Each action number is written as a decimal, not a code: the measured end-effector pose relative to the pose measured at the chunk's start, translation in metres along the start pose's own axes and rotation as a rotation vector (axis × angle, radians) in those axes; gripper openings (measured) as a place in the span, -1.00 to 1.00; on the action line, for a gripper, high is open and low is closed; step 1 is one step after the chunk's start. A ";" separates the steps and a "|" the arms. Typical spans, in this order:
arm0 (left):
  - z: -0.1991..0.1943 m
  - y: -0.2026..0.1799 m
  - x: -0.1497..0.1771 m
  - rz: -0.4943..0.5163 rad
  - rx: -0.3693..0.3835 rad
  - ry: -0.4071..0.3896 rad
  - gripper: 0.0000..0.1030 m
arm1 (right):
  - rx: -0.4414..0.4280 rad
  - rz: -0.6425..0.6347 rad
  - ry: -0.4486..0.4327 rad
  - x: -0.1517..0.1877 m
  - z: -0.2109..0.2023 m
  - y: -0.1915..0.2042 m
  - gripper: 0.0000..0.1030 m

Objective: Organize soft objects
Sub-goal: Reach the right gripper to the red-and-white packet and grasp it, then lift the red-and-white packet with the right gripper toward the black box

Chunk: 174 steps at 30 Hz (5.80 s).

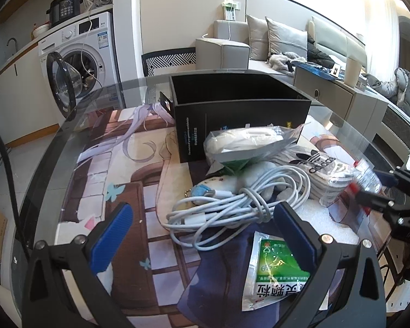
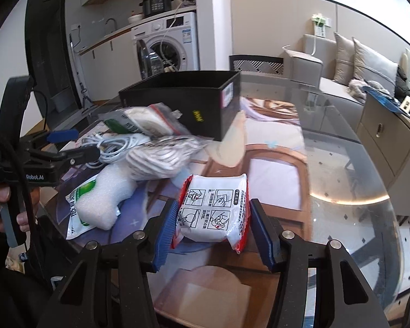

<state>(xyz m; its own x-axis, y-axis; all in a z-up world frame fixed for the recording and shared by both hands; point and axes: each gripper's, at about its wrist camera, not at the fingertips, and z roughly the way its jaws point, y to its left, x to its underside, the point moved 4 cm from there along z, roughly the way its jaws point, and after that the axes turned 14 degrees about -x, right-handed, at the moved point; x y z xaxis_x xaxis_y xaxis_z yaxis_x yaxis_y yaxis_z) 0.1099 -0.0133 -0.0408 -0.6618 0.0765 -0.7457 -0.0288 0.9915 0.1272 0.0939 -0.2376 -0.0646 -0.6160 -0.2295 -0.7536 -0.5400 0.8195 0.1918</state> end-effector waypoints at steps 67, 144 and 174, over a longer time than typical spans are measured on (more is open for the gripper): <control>-0.007 0.018 0.014 -0.082 0.172 0.053 0.57 | -0.102 -0.213 0.217 -0.042 0.056 -0.010 0.66; -0.008 0.018 0.019 -0.070 0.179 0.070 0.60 | -0.298 -0.380 0.107 -0.007 -0.015 0.044 -0.57; -0.011 -0.017 0.010 0.270 0.087 -0.001 0.74 | -0.299 -0.299 0.035 -0.016 -0.039 0.037 -0.57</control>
<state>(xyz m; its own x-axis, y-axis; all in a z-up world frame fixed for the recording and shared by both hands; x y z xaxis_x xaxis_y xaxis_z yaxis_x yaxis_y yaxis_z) 0.0955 -0.0309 -0.0438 -0.6359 0.3395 -0.6931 0.2133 0.9404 0.2649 0.0609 -0.2242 -0.0212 -0.4236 -0.4562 -0.7826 -0.8371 0.5273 0.1457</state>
